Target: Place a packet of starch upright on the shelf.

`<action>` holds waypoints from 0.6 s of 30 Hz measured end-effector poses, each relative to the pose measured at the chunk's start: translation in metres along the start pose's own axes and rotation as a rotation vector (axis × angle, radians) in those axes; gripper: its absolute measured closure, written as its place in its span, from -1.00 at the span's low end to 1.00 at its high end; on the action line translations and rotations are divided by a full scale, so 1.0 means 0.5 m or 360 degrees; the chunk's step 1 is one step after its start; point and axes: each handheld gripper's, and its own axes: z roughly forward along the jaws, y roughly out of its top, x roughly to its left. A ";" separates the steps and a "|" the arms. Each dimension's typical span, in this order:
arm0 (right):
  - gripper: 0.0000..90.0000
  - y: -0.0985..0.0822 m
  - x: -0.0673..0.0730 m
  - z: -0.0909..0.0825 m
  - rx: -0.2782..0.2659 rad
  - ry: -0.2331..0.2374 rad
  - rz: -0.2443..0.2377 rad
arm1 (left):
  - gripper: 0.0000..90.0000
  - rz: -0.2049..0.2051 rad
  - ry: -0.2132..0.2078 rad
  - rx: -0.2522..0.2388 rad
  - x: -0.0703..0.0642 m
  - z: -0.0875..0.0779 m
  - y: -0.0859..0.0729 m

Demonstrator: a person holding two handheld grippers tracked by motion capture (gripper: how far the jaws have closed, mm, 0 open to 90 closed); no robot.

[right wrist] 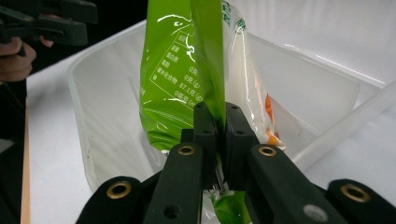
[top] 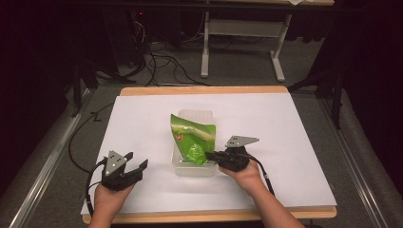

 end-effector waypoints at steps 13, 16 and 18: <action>0.96 0.016 0.008 -0.008 0.0142 -0.0092 -0.0024 | -0.15 -0.0002 0.0002 -0.0007 0.002 -0.002 0.000; 0.96 0.015 0.009 -0.006 0.0153 -0.0095 -0.0006 | -0.15 -0.0004 0.0002 -0.0005 0.002 -0.001 0.000; 0.96 0.014 0.010 -0.004 0.0155 -0.0102 -0.0001 | -0.15 0.0003 0.0001 0.0001 0.000 -0.001 0.000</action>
